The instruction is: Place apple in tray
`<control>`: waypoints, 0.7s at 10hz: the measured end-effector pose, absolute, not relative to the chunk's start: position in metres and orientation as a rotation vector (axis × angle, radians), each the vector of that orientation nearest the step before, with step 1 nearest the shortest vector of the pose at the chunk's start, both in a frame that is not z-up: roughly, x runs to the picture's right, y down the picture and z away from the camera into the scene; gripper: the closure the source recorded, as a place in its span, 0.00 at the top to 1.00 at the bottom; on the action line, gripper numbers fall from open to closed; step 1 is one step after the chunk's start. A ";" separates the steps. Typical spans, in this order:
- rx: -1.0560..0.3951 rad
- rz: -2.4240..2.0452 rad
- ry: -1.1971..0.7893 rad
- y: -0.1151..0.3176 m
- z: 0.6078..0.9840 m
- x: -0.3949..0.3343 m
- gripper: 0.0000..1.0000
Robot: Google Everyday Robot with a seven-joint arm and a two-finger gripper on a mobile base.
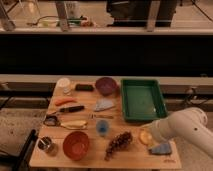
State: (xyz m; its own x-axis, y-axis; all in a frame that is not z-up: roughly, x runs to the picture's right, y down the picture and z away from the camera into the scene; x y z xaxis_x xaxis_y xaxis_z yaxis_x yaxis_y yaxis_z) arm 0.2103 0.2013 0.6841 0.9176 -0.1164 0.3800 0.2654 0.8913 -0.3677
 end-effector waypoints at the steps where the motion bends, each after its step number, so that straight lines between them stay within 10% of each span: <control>1: -0.411 -0.219 -0.361 0.184 0.683 0.212 0.00; 7: -0.324 -0.300 -0.396 0.097 0.709 0.256 0.00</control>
